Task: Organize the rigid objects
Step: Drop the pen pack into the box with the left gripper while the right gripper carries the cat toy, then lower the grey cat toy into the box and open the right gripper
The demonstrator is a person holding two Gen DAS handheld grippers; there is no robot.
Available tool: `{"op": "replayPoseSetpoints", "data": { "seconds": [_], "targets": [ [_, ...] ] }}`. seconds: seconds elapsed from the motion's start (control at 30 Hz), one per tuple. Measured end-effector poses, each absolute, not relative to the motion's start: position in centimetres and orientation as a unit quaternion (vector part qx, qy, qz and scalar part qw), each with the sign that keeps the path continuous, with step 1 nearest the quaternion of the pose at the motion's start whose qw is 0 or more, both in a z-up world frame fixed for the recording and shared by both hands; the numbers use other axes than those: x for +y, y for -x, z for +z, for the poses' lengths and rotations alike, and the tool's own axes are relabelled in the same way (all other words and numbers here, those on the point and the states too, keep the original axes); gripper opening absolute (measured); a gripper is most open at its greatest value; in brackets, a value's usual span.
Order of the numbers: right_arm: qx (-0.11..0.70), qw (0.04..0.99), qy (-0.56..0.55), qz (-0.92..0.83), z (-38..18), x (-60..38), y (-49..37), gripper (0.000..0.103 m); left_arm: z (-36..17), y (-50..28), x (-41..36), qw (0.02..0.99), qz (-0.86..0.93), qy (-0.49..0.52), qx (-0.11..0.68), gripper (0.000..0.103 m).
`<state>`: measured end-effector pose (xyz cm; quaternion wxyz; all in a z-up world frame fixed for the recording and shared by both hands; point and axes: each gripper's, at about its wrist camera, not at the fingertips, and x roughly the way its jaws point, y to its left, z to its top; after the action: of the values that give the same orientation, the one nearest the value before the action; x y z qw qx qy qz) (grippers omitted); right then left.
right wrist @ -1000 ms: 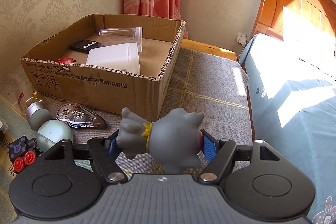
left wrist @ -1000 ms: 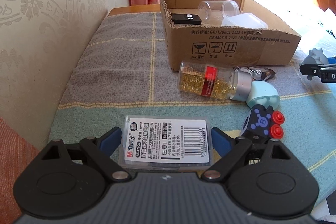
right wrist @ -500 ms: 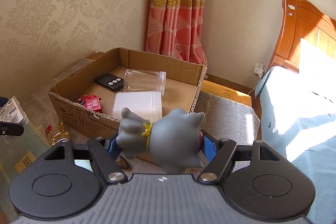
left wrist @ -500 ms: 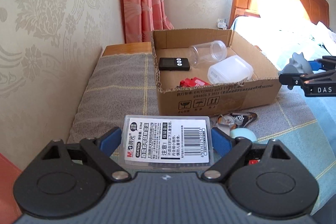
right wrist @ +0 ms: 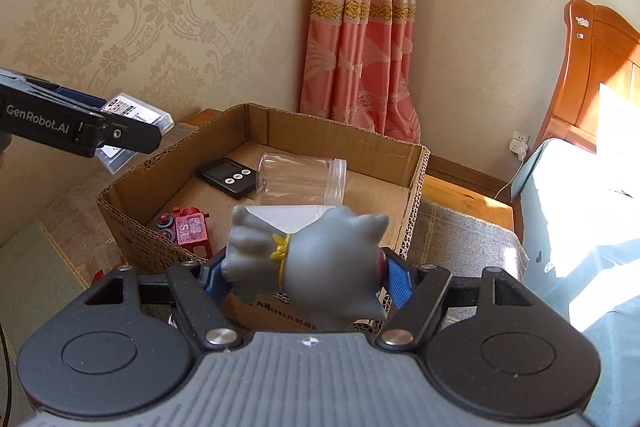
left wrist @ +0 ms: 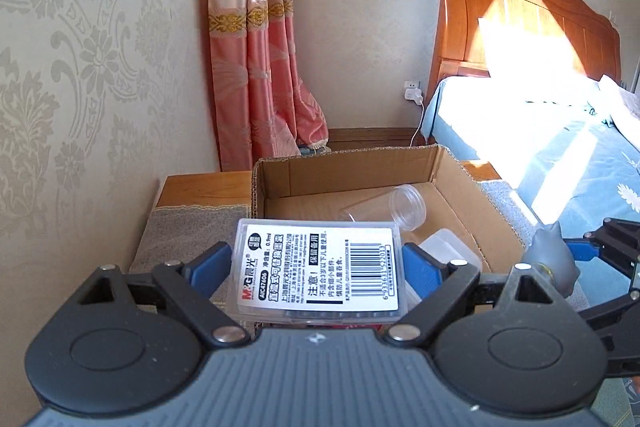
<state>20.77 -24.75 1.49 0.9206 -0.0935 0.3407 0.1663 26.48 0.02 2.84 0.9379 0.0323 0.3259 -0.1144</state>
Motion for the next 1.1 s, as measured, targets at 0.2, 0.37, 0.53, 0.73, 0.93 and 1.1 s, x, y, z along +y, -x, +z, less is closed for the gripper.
{"op": "replayPoseSetpoints", "data": {
  "seconds": [0.2,0.37,0.53,0.73,0.93,1.1],
  "targets": [
    [0.342,0.920,0.096,0.167,1.1,-24.6,-21.9,0.078,1.9,-32.7,-2.3,0.932,-0.113,-0.051,0.340,0.090],
    [0.344,0.920,0.095,0.164,1.0,-25.0,-22.7,0.078,1.0,-36.4,-2.6,0.937,-0.095,-0.038,0.333,0.091],
    [0.348,0.918,0.100,0.160,0.6,-24.8,-23.5,0.078,0.8,-36.6,-2.7,0.939,-0.098,-0.046,0.328,0.094],
    [0.352,0.917,0.104,0.159,0.5,-24.4,-23.8,0.078,1.6,-33.7,-1.6,0.936,-0.114,-0.039,0.330,0.097],
    [0.353,0.914,0.117,0.160,0.8,-24.0,-24.1,0.078,2.3,-28.7,-0.6,0.939,-0.100,-0.050,0.326,0.101],
    [0.350,0.916,0.106,0.163,1.9,-24.2,-25.1,0.078,2.0,-25.0,0.7,0.938,-0.104,-0.015,0.330,0.101]
  ]
}}
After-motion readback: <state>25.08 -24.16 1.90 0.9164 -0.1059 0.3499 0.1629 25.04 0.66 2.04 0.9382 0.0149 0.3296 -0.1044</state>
